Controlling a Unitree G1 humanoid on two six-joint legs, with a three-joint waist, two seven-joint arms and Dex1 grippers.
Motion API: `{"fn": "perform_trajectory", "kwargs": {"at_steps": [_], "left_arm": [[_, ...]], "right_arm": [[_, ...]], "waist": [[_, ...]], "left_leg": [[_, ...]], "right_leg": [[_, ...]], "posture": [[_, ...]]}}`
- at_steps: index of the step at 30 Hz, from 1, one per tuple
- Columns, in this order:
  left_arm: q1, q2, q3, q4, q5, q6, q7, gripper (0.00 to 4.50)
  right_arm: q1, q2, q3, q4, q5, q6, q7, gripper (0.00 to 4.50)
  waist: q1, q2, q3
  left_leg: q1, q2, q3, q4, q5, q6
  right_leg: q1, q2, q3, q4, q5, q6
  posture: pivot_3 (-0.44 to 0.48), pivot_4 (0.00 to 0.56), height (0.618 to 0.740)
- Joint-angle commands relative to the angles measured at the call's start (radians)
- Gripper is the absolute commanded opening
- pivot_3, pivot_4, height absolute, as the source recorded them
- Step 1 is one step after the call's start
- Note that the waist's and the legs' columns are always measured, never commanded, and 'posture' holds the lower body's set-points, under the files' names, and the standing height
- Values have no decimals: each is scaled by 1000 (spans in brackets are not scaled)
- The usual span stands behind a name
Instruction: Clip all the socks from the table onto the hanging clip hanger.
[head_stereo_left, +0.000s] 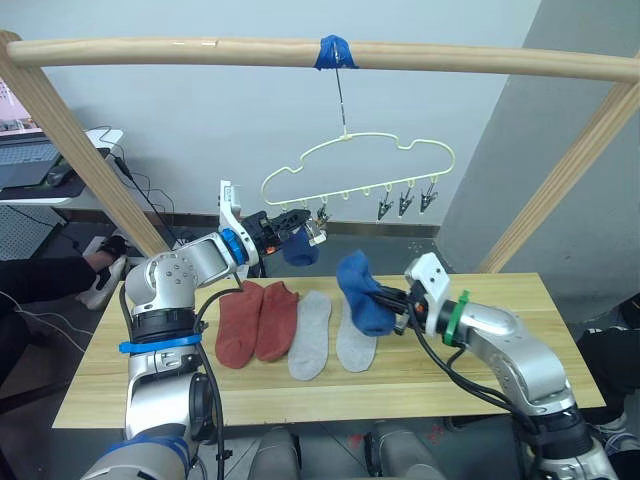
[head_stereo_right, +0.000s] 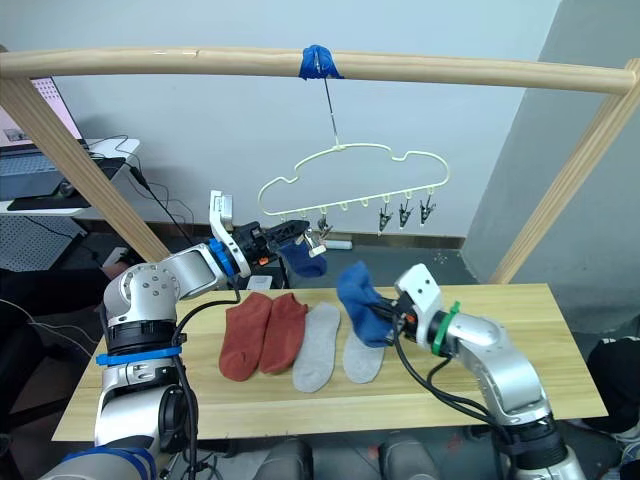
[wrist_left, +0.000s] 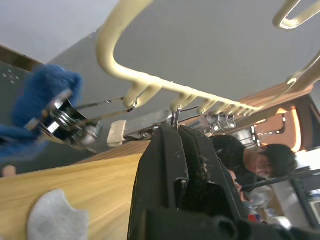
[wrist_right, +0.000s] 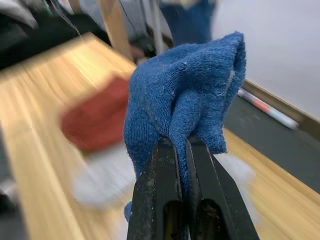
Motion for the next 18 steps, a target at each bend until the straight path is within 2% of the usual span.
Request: {"fn": "perform_trajectory", "kwargs": {"at_steps": [1, 18], "left_arm": [[-23, -5, 13, -25, -29, 1, 6, 0], [11, -9, 18, -78, -83, 25, 30, 0]], "right_arm": [[-30, 13, 3, -20, 30, 18, -18, 31], [-101, 96, -16, 41, 104, 47, -68, 31]], "waist": [[0, 0, 0], [9, 0, 0]], "left_leg": [[0, 0, 0, 0, 0, 0], [-5, 0, 0, -1, 0, 0]], "right_leg": [[0, 0, 0, 0, 0, 0], [-4, 0, -1, -1, 0, 0]], "posture": [[-16, 123, 740], [6, 110, 740]]}}
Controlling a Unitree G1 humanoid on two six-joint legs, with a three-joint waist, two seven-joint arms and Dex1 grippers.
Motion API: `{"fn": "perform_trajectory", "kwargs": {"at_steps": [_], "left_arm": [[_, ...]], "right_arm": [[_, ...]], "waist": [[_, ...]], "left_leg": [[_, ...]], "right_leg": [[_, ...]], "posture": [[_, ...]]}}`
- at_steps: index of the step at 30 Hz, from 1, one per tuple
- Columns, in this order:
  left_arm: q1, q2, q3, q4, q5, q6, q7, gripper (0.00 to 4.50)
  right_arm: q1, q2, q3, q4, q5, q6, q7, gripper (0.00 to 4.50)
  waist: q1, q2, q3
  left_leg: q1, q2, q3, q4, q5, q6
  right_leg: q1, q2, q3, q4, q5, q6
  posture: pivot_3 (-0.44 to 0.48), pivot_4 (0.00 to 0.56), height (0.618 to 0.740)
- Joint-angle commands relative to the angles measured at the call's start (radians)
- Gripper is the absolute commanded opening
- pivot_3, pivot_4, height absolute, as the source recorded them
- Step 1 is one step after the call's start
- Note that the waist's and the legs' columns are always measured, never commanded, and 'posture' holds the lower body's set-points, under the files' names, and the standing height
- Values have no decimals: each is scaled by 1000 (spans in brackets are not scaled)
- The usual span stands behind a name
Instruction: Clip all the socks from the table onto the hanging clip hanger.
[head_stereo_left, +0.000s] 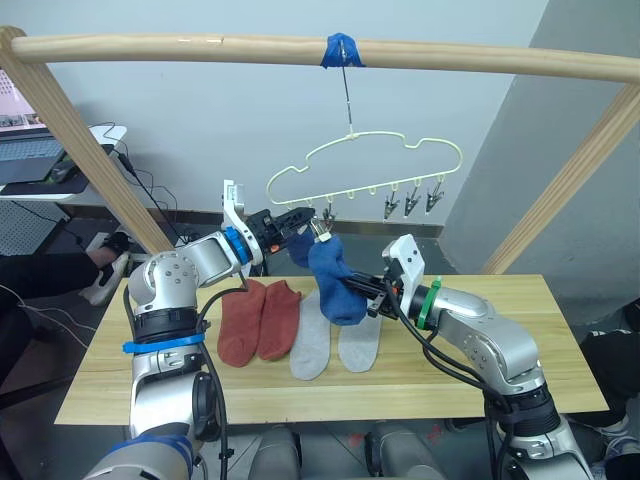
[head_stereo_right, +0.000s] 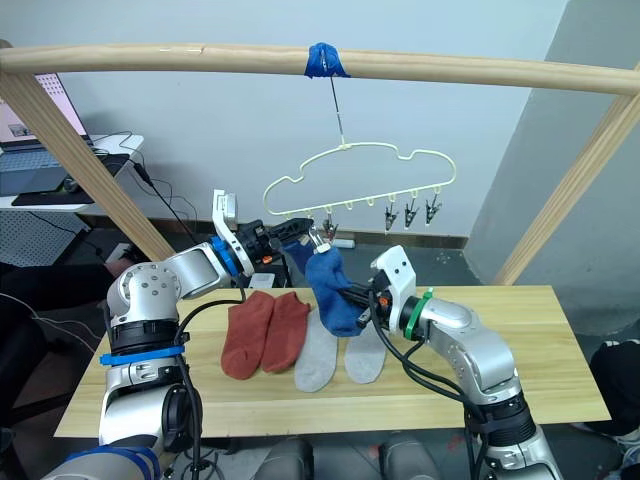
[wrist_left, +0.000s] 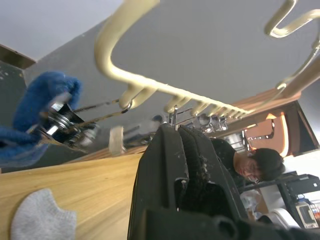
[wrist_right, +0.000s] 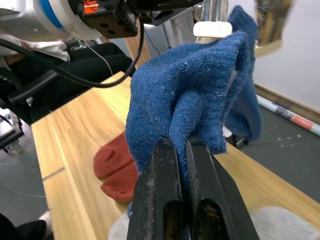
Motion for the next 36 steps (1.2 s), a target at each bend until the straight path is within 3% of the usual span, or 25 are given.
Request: {"fn": "perform_trajectory", "kwargs": {"at_steps": [1, 16, 19, 27, 31, 32, 34, 35, 36], "left_arm": [[2, -3, 6, -45, -33, 5, -3, 0], [1, 4, -9, -66, -30, -56, -33, 0], [9, 12, -8, -73, -34, -55, -40, 721], [22, 25, -3, -93, -39, -53, -48, 3192], [39, 53, -25, -117, 19, -101, -29, 4331], [53, 68, -50, -132, 47, -125, -37, 4500], [83, 90, -88, -171, 77, -150, -55, 4500], [100, 102, -108, -193, 89, -160, -65, 4500], [117, 110, -124, -215, 94, -162, -74, 4500]], "right_arm": [[-37, 31, -38, -18, 51, 10, -22, 31], [-65, 42, -35, 32, 65, 12, -63, 31], [-65, 36, -34, 43, 57, 6, -67, 0], [-87, 44, -37, 73, 47, -14, -82, 0], [-95, 41, -27, 87, 44, -19, -75, 0], [-94, 38, -25, 88, 47, -15, -68, 532], [-88, 32, -18, 88, 48, -10, -59, 1071], [-84, 25, -13, 85, 49, -7, -53, 1632], [-79, 18, -8, 83, 50, -3, -45, 1797]], "waist": [[0, 0, 0], [8, 0, 0], [10, 0, 0], [12, 0, 0], [13, 0, 0], [13, 0, 0], [14, 1, 0], [15, 1, 0], [15, 1, 0]], "left_leg": [[0, 0, 0, 0, 0, 0], [0, 0, 0, 0, 0, 0], [-1, 0, 0, 0, 0, 0], [-1, 0, 0, 0, 0, 0], [-1, 0, 0, -1, 0, 0], [-1, 0, 0, -1, 0, 0], [-2, 0, 0, -1, 0, 0], [-2, 0, 0, -1, 0, 0], [-2, 0, 0, -1, 0, 0]], "right_leg": [[0, 0, 0, 0, 0, 0], [0, 0, 0, -1, 0, 0], [-1, 0, 0, -1, 0, 0], [-1, 0, 0, -1, 0, 0], [-1, 0, -1, -1, 0, 0], [-1, 0, -1, -2, 0, 0], [-1, 0, 0, -3, 0, 0], [-1, 0, 0, -3, 0, 0], [-1, 0, -1, -4, 0, 0]], "posture": [[4, 110, 740], [5, 120, 740], [7, 120, 740], [13, 123, 740], [13, 123, 740], [15, 125, 740], [15, 125, 740], [15, 125, 740], [15, 125, 740]]}}
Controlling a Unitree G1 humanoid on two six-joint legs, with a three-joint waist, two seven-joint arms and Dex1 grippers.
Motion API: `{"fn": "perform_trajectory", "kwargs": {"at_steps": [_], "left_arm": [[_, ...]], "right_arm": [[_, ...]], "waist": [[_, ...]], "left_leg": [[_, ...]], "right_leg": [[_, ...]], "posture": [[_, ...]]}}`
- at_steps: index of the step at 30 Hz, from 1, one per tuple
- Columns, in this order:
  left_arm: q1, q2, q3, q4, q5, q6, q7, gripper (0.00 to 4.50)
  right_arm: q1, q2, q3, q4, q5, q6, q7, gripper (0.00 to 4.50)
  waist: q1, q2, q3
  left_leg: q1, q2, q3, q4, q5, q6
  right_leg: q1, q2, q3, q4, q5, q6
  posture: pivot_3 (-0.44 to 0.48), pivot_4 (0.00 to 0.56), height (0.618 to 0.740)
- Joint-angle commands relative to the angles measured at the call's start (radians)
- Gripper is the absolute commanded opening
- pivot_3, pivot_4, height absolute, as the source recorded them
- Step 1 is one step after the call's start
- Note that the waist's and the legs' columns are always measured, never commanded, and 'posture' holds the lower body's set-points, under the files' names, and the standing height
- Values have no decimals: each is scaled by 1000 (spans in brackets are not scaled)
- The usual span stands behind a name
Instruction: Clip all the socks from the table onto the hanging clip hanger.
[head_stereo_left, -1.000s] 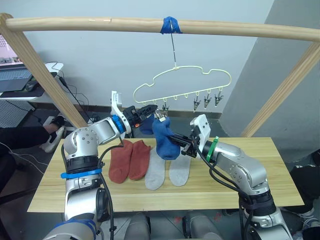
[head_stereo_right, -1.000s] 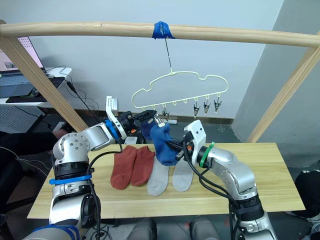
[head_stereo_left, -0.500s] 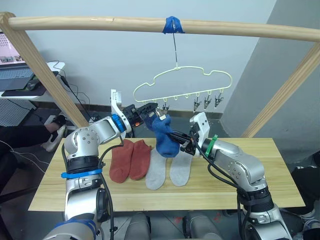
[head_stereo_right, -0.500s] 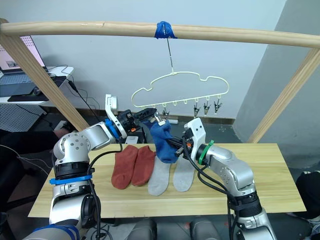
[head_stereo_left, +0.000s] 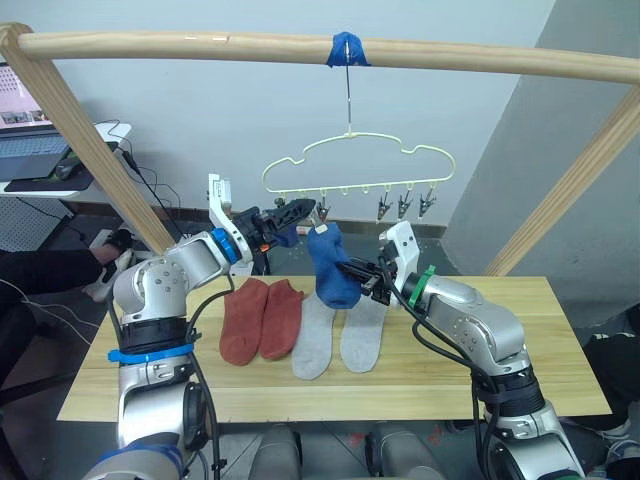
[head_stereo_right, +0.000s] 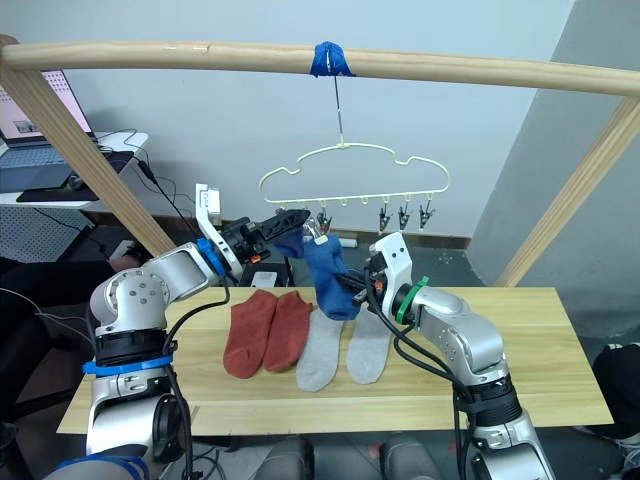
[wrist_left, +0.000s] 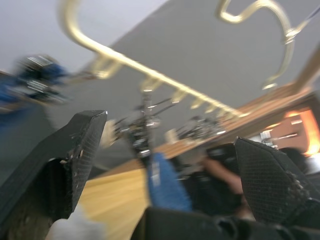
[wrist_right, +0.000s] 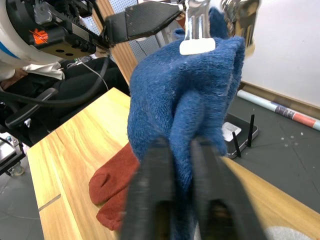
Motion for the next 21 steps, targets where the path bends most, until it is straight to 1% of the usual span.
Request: {"fn": "perform_trajectory", "kwargs": {"at_steps": [1, 4, 7, 8, 13, 18, 21], "left_arm": [[40, 31, -56, -107, 26, -36, -40, 4500], [70, 42, -84, -133, 45, -53, -51, 4500], [89, 51, -108, -142, 66, -72, -69, 4500], [94, 57, -126, -146, 86, -93, -76, 4500], [103, 50, -166, -158, 139, -174, -90, 4500], [106, 28, -207, -147, 235, -336, -91, 4500], [114, 13, -240, -138, 314, -480, -100, 4500]], "right_arm": [[6, -19, 19, -26, 10, -4, 32, 2115], [17, -39, 27, -28, 9, -1, 44, 3109], [22, -53, 30, -23, 6, -2, 43, 4195], [24, -59, 28, -20, 1, -7, 42, 4473], [32, -88, 17, -15, -26, -40, 31, 4473], [41, -127, -11, -31, -37, -70, 35, 4473], [51, -158, -50, -78, -27, -71, 34, 4473]], "waist": [[0, 0, 0], [1, 0, 0], [2, 0, 0], [2, 0, 0], [3, 0, 0], [7, 0, 0], [7, 0, 0]], "left_leg": [[0, 0, 0, 0, 0, 0], [0, 0, 0, -1, 0, 0], [0, 0, 0, -1, 0, 0], [0, 0, 0, -1, 0, 0], [-1, 0, 0, -1, 0, 0], [-1, 0, 0, -1, 0, 0], [-1, 0, 0, -2, 0, 0]], "right_leg": [[0, 0, 0, 0, 0, 0], [0, 0, 0, -2, 0, 0], [0, 0, -1, -2, 0, 0], [0, 0, 0, -2, 0, 0], [0, 0, 0, -3, 0, 0], [0, 0, 0, -4, 0, 0], [0, 0, 0, -5, 0, 0]], "posture": [[15, 125, 740], [15, 125, 740], [19, 126, 740], [17, 126, 740], [14, 127, 740], [7, 125, 740], [3, 124, 740]]}}
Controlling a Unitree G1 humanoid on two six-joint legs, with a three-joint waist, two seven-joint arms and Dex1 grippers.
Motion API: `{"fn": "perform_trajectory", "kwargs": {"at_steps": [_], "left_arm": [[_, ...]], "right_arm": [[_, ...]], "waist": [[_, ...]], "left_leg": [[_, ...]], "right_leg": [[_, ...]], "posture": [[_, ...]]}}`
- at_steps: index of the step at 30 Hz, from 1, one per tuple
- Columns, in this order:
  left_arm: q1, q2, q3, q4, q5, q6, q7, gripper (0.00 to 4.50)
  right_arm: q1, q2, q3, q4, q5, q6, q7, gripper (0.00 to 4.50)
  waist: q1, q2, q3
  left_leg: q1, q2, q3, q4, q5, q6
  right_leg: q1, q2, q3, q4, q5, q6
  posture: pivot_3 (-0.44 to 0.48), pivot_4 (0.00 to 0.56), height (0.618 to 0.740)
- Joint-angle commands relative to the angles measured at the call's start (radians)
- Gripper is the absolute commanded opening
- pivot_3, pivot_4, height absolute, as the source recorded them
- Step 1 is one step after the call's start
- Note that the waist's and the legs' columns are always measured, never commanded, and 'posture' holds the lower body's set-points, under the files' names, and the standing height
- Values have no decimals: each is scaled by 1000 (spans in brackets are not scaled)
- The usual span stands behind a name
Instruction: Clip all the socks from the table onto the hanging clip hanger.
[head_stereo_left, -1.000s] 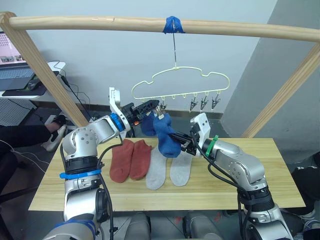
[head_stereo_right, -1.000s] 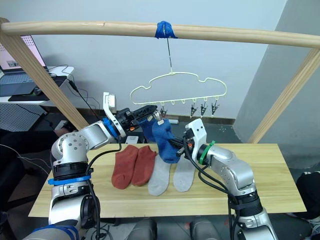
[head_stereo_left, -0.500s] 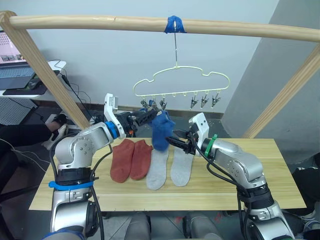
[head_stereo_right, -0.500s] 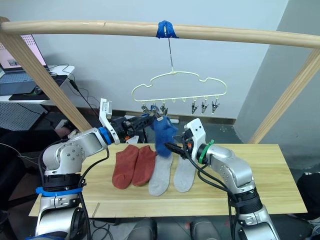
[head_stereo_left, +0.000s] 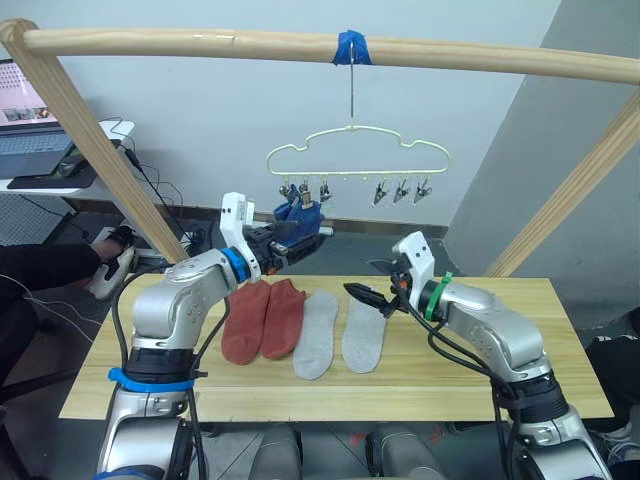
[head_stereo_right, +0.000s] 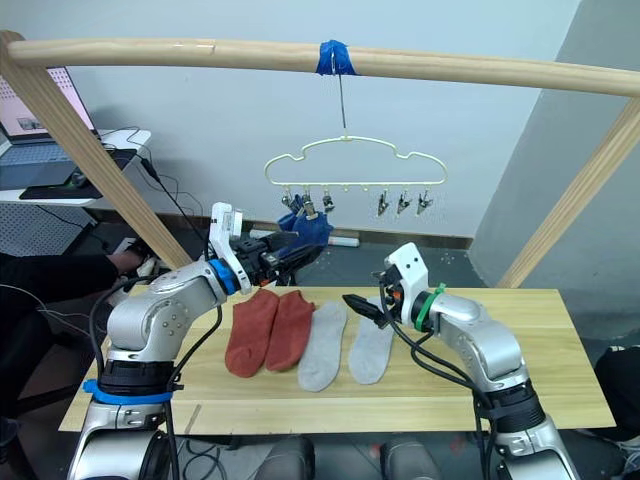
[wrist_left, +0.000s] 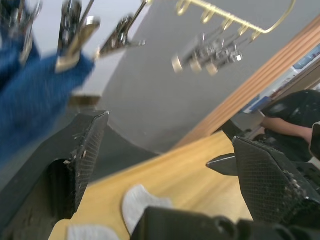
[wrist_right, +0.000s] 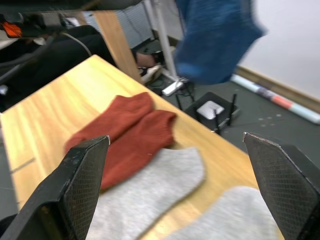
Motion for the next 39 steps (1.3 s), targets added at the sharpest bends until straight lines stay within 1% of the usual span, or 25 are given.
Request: {"fn": "perform_trajectory", "kwargs": {"at_steps": [1, 3, 4, 5, 6, 7, 8, 12, 17, 22, 26, 29, 32, 36, 39], "left_arm": [[1, -14, -27, -18, 78, -161, -14, 4500], [-3, -38, -32, 4, 101, -232, -18, 4500], [-9, -53, -37, 21, 114, -265, -18, 4117], [-16, -64, -43, 40, 129, -294, -17, 3936], [-26, -76, -50, 69, 151, -323, -13, 3666], [-35, -84, -59, 98, 169, -347, -14, 3290], [-46, -95, -69, 132, 192, -381, -13, 3063], [-107, -145, -93, 287, 266, -506, 3, 3063], [-204, -196, -79, 477, 324, -643, 57, 3063], [-274, -214, -86, 647, 389, -754, 109, 3063], [-327, -230, -88, 755, 417, -795, 130, 3063], [-342, -248, -71, 783, 381, -794, 78, 3063], [-337, -253, -61, 770, 354, -774, 22, 3063], [-323, -263, -30, 728, 293, -707, -31, 3063], [-312, -261, -31, 702, 296, -700, -33, 3063]], "right_arm": [[6, -31, -61, -83, 17, -21, 0, 4473], [14, -44, -87, -115, 29, -13, -6, 4473], [17, -50, -99, -132, 32, -7, -10, 4500], [20, -53, -107, -146, 35, -2, -13, 4500], [20, -53, -112, -155, 38, 3, -18, 4500], [19, -52, -114, -161, 39, 7, -21, 4500], [17, -49, -116, -166, 40, 9, -26, 4500], [7, -38, -114, -185, 42, 15, -45, 4500], [4, -47, -119, -245, 67, 47, -59, 4500], [9, -54, -125, -277, 79, 71, -76, 4500], [16, -54, -125, -291, 84, 80, -93, 4500], [20, -53, -127, -303, 92, 89, -105, 4500], [24, -51, -132, -310, 101, 99, -117, 4500], [18, -42, -138, -302, 107, 101, -126, 4500], [12, -41, -137, -292, 108, 97, -128, 4500]], "waist": [[1, 0, 0], [1, 0, 0], [1, 0, 0], [2, 0, 0], [1, 0, 0], [1, 0, 0], [1, 0, 0], [-1, 0, 0], [-4, 0, 0], [-9, 0, 0], [-13, 0, 0], [-17, 0, 0], [-21, 0, 0], [-34, 0, 0], [-37, 0, 0]], "left_leg": [[0, 0, 0, 0, 0, 0], [-1, 0, 0, 0, 0, 0], [-1, 0, 0, 0, 0, 0], [-1, 0, 0, 0, 0, 0], [-2, 0, 0, 0, 0, 0], [-2, 0, 0, 0, 0, 0], [-2, 0, 0, 0, 0, 0], [-2, 0, 0, 0, 0, 0], [-3, -1, 0, 1, 0, 0], [-4, -1, 0, 1, 0, 0], [-4, -1, 0, 1, 0, 0], [-4, -1, 0, 1, 0, 0], [-4, -1, 0, 1, 0, 0], [-4, -1, -1, 1, 0, 0], [-4, -1, -1, 1, 0, 0]], "right_leg": [[0, 0, 0, 0, 0, 0], [0, 0, 0, -2, 0, 0], [0, 0, 0, -3, 0, 0], [0, 0, 0, -4, 0, 0], [0, 0, 0, -4, 0, -1], [0, 0, 0, -4, 0, -1], [0, 0, 0, -4, 0, -1], [0, 0, 0, -4, 1, -1], [0, 0, 0, -4, 1, -2], [-1, 0, -1, -5, 1, -2], [-1, 0, -1, -5, 1, -2], [-1, 0, -1, -5, 1, -2], [-1, 0, -1, -5, 1, -2], [0, 0, -2, -5, 1, -2], [0, 0, -2, -4, 1, -2]], "posture": [[3, 124, 740], [-9, 121, 740], [-9, 121, 740], [-9, 121, 740], [-21, 117, 740], [-21, 117, 740], [-21, 117, 740], [-38, 111, 740], [-55, 109, 740], [-79, 108, 740], [-91, 106, 740], [-97, 109, 740], [-96, 112, 740], [-94, 115, 740], [-85, 116, 740]]}}
